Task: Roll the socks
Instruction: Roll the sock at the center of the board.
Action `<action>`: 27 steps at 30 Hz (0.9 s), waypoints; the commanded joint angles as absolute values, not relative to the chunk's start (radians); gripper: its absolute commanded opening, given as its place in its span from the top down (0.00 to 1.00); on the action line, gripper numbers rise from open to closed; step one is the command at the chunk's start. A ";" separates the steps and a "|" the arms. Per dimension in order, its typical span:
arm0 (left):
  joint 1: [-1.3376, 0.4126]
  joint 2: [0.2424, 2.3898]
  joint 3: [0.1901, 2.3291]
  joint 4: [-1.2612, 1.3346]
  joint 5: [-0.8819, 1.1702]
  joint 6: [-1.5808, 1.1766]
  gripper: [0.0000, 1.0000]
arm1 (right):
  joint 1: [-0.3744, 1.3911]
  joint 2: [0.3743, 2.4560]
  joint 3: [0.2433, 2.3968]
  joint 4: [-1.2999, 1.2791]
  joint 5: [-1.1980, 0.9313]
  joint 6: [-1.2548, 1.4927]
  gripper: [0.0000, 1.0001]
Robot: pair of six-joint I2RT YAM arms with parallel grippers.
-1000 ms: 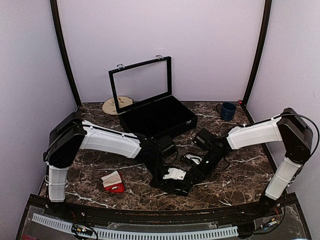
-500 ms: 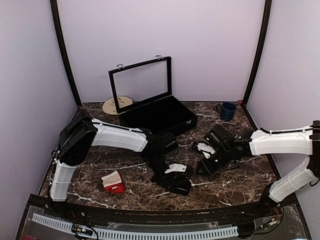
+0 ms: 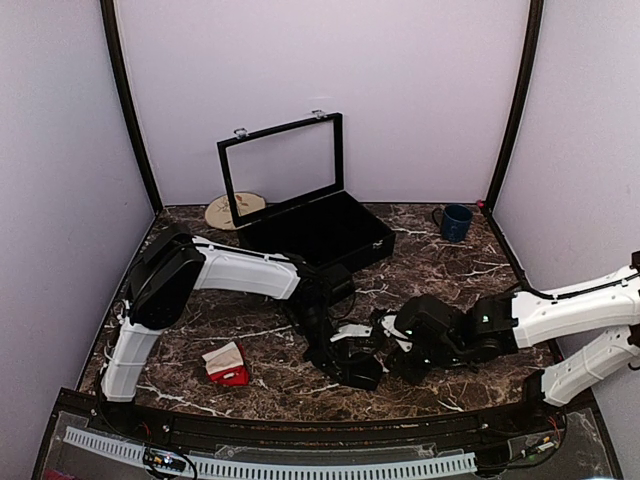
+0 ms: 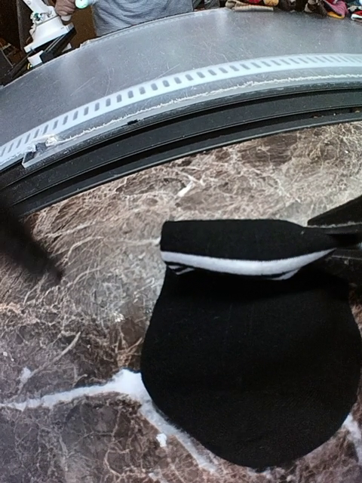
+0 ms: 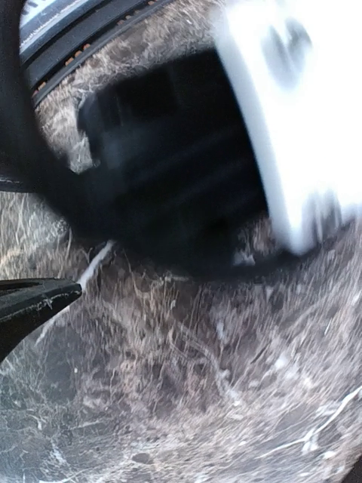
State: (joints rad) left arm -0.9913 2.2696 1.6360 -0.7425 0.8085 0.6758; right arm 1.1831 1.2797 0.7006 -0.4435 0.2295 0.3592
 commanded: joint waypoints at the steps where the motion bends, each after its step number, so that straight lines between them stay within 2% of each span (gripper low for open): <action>1: -0.985 2.297 1.652 -0.815 0.798 0.673 0.98 | 1.278 1.314 0.716 -0.409 0.336 0.362 0.63; 10: -0.982 2.311 1.672 -0.837 0.807 0.673 0.98 | 1.428 1.458 0.802 -0.407 0.388 0.296 0.64; 27: -0.966 2.318 1.678 -0.859 0.851 0.685 0.98 | 1.437 1.553 0.817 -0.337 0.393 0.178 0.64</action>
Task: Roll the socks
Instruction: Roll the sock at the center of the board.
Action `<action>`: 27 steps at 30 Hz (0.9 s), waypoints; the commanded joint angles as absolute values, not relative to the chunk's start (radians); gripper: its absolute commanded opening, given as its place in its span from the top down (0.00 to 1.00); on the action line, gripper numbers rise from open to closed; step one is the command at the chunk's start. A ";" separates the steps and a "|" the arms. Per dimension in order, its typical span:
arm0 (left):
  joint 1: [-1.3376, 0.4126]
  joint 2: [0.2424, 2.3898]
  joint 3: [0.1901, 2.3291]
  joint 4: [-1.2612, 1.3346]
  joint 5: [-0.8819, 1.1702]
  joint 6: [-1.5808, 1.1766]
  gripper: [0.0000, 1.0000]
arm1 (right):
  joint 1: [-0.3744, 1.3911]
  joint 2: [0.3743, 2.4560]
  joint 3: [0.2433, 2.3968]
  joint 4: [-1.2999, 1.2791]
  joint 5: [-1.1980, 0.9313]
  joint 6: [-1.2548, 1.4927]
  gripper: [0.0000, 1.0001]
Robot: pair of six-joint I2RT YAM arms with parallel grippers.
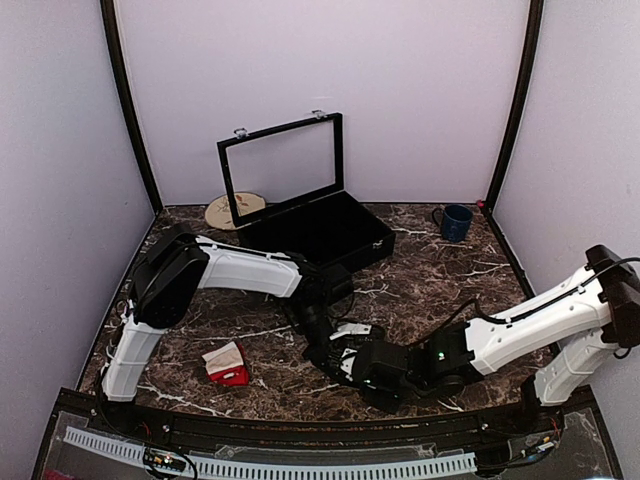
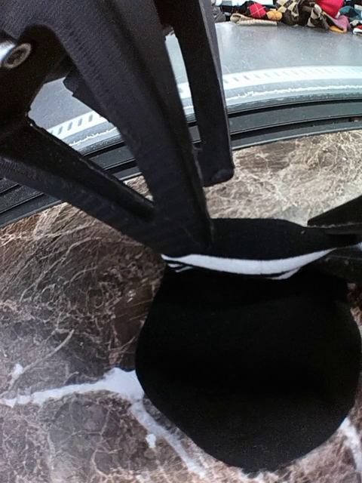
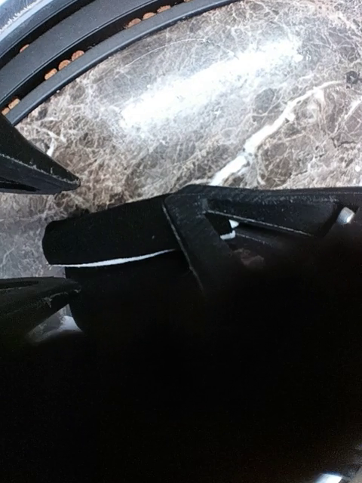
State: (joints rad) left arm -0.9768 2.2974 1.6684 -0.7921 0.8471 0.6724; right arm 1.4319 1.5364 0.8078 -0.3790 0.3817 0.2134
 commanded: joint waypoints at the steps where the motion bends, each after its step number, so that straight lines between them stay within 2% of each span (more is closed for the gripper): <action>1: -0.964 2.318 1.680 -0.862 0.859 0.687 0.98 | 1.437 1.556 0.813 -0.333 0.393 0.174 0.64; 16: -0.944 2.324 1.676 -0.897 0.937 0.725 0.99 | 1.414 1.616 0.765 -0.209 0.369 0.145 0.68; 20: -0.937 2.322 1.674 -0.909 0.952 0.740 0.98 | 1.391 1.642 0.770 -0.194 0.335 0.132 0.74; 27: -0.927 2.322 1.671 -0.917 0.951 0.747 0.98 | 1.353 1.672 0.782 -0.192 0.267 0.130 0.91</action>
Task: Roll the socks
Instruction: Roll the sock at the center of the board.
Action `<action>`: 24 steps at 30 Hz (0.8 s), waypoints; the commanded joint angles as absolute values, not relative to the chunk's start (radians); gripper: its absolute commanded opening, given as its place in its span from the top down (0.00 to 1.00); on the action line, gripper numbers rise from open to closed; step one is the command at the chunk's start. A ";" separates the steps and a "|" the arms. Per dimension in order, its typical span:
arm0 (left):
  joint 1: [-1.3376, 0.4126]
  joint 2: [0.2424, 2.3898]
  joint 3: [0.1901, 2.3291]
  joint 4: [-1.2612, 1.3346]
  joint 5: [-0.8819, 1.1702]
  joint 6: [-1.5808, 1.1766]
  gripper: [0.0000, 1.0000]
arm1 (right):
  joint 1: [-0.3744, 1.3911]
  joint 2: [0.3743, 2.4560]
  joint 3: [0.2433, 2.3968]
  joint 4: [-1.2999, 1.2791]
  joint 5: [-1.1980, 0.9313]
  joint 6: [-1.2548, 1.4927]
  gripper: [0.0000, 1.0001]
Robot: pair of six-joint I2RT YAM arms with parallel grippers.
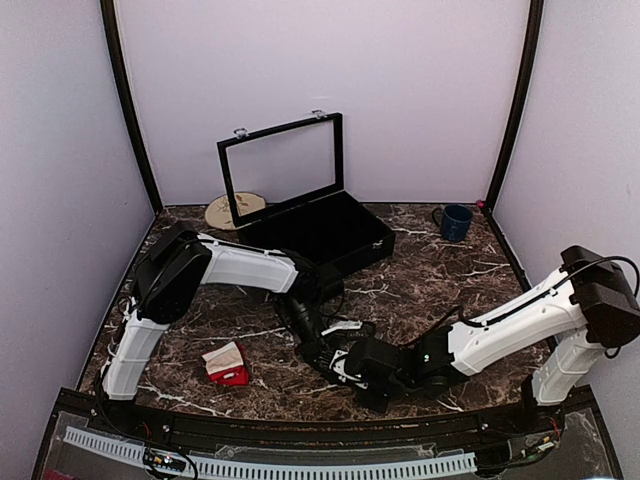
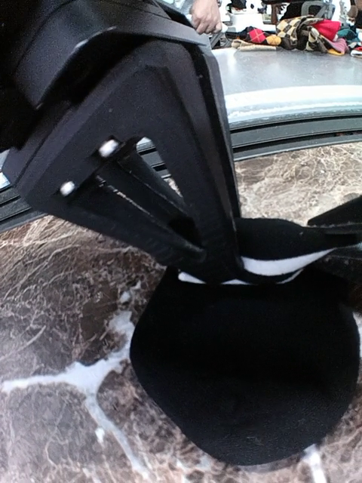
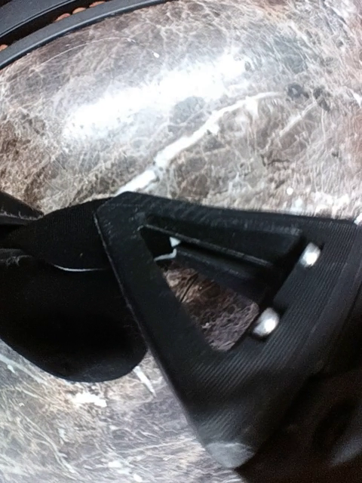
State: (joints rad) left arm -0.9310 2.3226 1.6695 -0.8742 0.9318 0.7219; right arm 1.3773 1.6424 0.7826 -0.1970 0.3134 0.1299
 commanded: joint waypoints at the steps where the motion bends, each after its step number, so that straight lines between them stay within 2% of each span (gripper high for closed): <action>1: -0.927 2.322 1.672 -0.917 0.949 0.745 0.98 | 1.349 1.674 0.783 -0.195 0.259 0.131 0.94; 4: -0.925 2.323 1.673 -0.909 0.935 0.724 0.96 | 1.346 1.677 0.787 -0.206 0.238 0.133 1.00; 7: -0.923 2.325 1.674 -0.881 0.892 0.642 0.93 | 1.337 1.677 0.789 -0.210 0.209 0.141 1.00; 12: -0.915 2.322 1.661 -0.867 0.817 0.551 0.78 | 1.307 1.692 0.800 -0.226 0.158 0.156 1.00; 17: -0.914 2.253 1.546 -0.746 0.703 0.476 0.63 | 1.282 1.694 0.796 -0.219 0.124 0.194 1.00; 24: -0.914 2.228 1.466 -0.672 0.589 0.431 0.59 | 1.264 1.679 0.802 -0.211 0.130 0.243 1.00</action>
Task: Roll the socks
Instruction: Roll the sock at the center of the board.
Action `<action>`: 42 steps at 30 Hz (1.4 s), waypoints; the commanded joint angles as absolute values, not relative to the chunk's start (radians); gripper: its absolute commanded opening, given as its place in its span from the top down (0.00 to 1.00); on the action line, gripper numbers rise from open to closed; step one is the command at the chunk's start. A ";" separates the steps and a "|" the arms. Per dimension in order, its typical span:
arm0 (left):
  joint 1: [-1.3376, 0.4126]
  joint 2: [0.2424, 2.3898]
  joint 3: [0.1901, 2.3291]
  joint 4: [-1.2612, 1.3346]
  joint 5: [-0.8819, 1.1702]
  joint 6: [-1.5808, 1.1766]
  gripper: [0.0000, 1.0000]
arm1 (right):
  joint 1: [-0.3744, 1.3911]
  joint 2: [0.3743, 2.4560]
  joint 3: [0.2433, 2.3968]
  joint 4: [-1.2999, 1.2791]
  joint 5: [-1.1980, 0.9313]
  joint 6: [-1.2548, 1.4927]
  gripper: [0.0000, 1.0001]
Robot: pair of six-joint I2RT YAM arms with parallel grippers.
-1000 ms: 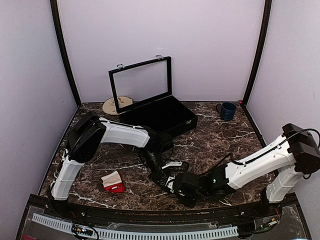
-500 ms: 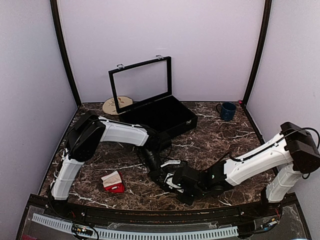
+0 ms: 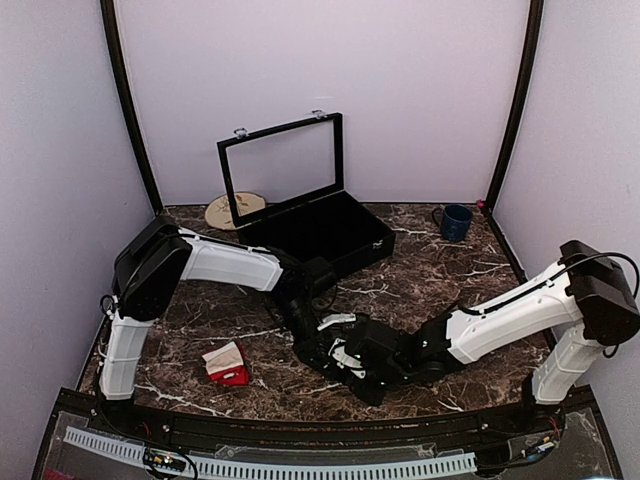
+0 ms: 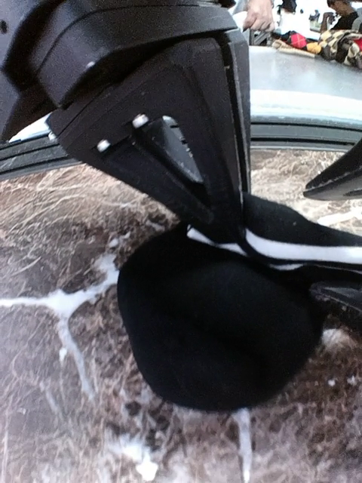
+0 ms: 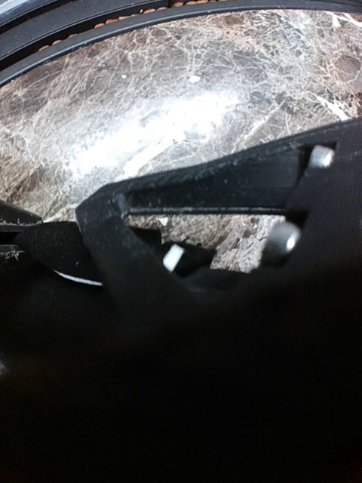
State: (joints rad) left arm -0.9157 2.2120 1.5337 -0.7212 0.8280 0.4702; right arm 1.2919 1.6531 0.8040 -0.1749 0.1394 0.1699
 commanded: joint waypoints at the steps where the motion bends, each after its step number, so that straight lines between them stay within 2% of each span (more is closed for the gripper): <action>1: -0.915 2.228 1.459 -0.661 0.575 0.422 0.59 | 1.262 1.678 0.804 -0.209 0.130 0.250 1.00; 8: -0.911 2.226 1.428 -0.592 0.446 0.363 0.54 | 1.260 1.668 0.808 -0.216 0.135 0.281 1.00; 19: -0.869 2.230 1.407 -0.529 0.429 0.283 0.49 | 1.247 1.662 0.804 -0.238 0.168 0.331 1.00; 27: -0.842 2.248 1.360 -0.544 0.413 0.247 0.48 | 1.238 1.656 0.804 -0.245 0.217 0.394 1.00; 42: -0.797 2.217 1.325 -0.478 0.390 0.138 0.48 | 1.228 1.655 0.767 -0.211 0.112 0.401 1.00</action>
State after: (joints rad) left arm -0.8375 2.1292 1.4094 -0.3767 0.6449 0.2012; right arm 1.2404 1.6512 0.8047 -0.1833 0.1596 0.3794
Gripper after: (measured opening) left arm 0.519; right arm 0.023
